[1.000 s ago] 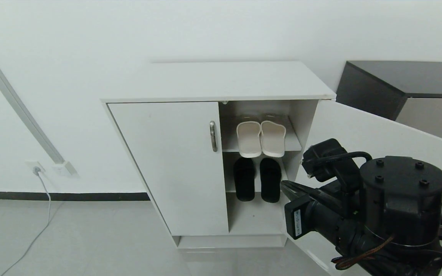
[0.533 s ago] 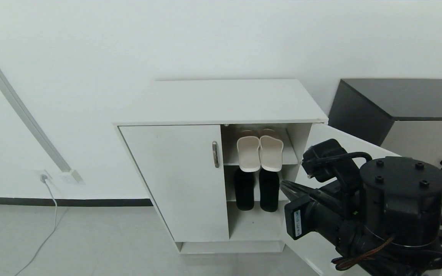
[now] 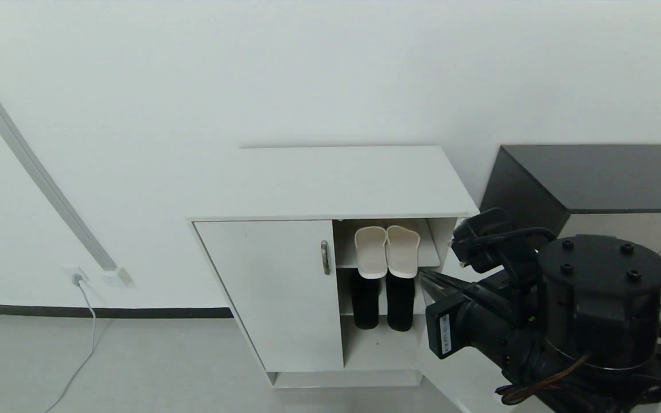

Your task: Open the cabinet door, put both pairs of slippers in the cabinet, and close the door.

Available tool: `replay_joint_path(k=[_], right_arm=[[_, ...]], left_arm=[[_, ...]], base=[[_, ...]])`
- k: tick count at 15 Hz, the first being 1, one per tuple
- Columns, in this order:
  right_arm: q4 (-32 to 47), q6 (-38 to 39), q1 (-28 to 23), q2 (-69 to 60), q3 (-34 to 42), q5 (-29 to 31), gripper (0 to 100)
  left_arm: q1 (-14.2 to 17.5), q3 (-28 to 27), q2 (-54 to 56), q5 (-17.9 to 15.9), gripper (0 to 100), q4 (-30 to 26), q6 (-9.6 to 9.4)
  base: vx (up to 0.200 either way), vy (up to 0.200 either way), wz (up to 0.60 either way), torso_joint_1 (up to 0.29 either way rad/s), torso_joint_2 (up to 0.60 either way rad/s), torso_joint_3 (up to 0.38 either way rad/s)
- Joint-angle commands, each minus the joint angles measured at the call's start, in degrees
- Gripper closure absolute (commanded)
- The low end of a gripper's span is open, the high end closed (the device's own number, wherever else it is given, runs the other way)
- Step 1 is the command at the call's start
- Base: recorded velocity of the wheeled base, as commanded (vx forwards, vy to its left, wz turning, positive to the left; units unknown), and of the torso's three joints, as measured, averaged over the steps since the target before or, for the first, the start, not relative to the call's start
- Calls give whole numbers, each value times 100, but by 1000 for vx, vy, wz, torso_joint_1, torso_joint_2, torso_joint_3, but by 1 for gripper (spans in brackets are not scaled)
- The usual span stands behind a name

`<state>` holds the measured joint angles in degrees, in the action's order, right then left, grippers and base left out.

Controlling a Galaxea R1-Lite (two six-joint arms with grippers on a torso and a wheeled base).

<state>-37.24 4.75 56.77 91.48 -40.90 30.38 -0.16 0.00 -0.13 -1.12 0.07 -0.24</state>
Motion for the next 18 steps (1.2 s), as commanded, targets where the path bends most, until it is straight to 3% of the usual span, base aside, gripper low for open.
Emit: replay_joint_path(k=[1,6,12,18], right_arm=[[-2,-1,1,10,3,3,100],[-2,-1,1,2,21,-6,100],[-29,-10,1,2,73,-14,100],[-29,-10,1,10,82,-14,100]], left_arm=[[-2,0,-4,-2,100,1,-2],[-2,0,-4,-2,100,1,-2],[-2,0,-4,-2,100,1,7],[7,0,-4,-2,100,1,7]], base=[[0,0,0,276,-627,-334],[0,0,0,216,-478,-260],[0,0,0,17,-28,-17],[0,0,-600,5,-1,2]])
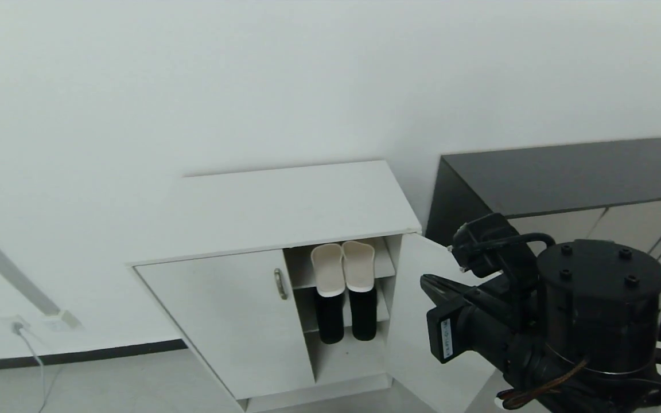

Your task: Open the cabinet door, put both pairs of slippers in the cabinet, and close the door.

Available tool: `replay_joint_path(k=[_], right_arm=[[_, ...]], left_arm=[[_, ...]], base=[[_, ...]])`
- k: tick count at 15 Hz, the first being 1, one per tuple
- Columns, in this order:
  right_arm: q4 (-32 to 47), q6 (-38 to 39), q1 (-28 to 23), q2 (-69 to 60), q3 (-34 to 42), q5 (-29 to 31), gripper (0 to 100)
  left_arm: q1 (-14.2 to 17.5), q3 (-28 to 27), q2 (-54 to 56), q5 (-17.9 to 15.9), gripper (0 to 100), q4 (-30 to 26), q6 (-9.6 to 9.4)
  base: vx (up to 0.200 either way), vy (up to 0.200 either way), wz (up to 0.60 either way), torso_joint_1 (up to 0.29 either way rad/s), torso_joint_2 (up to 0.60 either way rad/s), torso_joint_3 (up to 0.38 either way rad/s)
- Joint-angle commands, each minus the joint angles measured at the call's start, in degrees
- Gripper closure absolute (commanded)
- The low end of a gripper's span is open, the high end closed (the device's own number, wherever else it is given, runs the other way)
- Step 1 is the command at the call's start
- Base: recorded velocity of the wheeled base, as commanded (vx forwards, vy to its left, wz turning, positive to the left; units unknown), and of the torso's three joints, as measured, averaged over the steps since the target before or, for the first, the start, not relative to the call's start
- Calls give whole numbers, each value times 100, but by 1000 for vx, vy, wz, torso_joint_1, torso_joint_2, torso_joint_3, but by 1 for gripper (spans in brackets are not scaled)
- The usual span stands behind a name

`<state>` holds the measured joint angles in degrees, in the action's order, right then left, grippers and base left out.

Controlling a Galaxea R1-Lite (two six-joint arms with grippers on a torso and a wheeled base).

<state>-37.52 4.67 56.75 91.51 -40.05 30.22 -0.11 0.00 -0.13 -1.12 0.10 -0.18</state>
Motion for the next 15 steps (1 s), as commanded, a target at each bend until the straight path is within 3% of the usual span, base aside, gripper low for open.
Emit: replay_joint_path(k=[1,8,12,15], right_arm=[[-1,-1,3,7,-3,1,100],[-9,-71,-85,7,-3,10,100],[-9,-71,-129,7,-12,10,100],[34,-133,-516,209,-205,230,100]], left_arm=[[-7,0,-4,-2,100,-1,1],[2,0,-4,-2,100,-1,-8],[-7,0,-4,-2,100,-1,-8],[-7,0,-4,-2,100,-1,1]], base=[[0,0,-600,-2,-7,2],[0,0,0,0,0,0],[-200,0,0,5,4,0],[-133,0,0,-8,-2,2]])
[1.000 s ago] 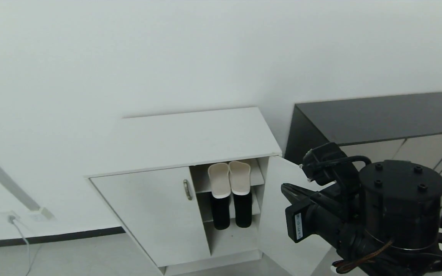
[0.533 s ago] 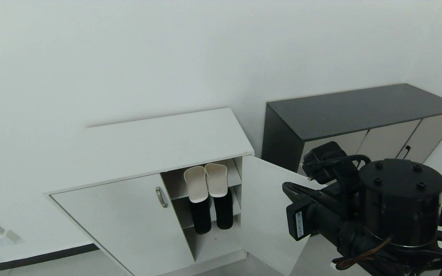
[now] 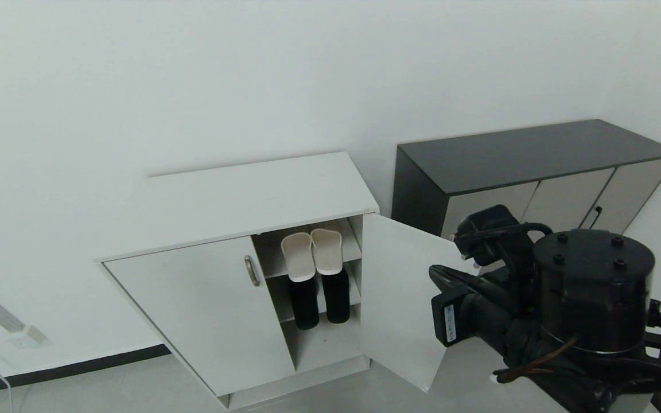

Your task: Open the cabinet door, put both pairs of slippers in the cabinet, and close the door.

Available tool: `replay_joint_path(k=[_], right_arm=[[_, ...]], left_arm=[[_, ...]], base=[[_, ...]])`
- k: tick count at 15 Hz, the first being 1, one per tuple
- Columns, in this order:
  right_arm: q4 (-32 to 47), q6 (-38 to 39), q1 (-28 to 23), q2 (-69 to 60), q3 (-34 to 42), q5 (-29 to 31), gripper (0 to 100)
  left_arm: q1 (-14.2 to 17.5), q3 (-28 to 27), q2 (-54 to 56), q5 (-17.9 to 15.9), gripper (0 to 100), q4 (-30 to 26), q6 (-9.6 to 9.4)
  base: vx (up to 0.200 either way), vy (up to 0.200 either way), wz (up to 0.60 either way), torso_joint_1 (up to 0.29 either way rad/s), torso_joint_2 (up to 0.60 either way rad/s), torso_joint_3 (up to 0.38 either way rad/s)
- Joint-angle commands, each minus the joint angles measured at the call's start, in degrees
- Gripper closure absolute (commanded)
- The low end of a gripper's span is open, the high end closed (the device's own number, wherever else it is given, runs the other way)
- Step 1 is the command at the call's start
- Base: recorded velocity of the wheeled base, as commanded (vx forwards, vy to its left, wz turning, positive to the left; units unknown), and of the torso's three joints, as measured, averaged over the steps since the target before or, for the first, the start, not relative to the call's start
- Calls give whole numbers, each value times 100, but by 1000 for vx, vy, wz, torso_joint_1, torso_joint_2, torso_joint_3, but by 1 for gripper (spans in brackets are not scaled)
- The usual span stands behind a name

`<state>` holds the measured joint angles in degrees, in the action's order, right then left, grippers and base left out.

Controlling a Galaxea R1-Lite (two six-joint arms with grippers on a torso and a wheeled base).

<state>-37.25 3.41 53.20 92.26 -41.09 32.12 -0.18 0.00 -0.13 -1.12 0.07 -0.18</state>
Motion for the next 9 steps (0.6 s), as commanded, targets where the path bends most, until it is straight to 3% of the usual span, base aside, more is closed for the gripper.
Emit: replay_joint_path(k=[1,5,9], right_arm=[[8,1,-504,293,-268,172,100],[-1,98,-2130,1172,-1032,-294,100],[-1,124,-2903,1857,-1665,-716,100]], left_arm=[[1,0,-4,-2,100,1,1],[1,0,-4,-2,100,1,-8],[1,0,-4,-2,100,1,-8]], base=[[0,0,0,0,0,0],[0,0,0,0,0,0],[0,0,0,0,0,0]])
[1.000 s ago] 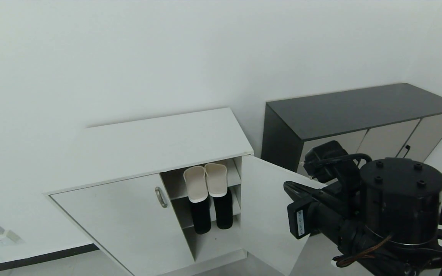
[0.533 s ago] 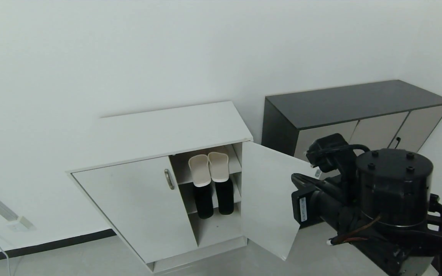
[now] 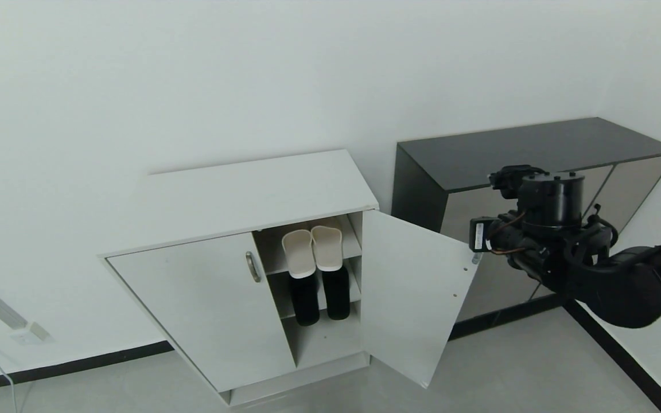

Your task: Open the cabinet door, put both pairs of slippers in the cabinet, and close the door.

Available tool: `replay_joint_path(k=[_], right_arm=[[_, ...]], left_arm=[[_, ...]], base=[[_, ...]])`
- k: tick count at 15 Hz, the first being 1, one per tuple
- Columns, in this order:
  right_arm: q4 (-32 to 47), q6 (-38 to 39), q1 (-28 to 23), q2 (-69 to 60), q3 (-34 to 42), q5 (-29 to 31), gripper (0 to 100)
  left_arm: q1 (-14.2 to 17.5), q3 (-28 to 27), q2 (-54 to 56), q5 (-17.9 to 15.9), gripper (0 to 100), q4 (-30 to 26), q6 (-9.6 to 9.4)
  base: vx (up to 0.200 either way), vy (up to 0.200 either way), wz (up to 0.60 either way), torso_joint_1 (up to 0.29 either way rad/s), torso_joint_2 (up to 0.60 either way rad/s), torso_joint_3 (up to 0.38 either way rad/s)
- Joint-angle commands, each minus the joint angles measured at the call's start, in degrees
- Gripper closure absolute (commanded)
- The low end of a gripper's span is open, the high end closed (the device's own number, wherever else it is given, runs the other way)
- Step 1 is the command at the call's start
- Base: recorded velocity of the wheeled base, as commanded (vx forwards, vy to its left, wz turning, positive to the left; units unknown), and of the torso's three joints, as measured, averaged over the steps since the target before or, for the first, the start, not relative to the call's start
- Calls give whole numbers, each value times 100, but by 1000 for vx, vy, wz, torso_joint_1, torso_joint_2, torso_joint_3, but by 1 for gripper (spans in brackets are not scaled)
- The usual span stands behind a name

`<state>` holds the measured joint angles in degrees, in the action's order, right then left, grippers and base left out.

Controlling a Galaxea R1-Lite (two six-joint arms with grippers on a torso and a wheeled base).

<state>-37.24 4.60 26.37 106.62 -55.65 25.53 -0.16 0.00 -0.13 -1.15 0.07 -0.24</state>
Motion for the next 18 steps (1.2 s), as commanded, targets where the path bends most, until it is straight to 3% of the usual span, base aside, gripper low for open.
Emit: replay_joint_path(k=[1,7,18], right_arm=[[-2,6,-343,588,-359,-162,100],[-2,41,-686,1221,-956,-382,100],[-20,200,-721,1511,-1036,-602,100]], left_arm=[[-2,0,-4,0,100,1,7],[-2,0,-4,0,100,1,7],[-2,0,-4,0,100,1,-2]], base=[[0,0,0,0,0,0],[0,0,0,0,0,0],[0,0,0,0,0,0]])
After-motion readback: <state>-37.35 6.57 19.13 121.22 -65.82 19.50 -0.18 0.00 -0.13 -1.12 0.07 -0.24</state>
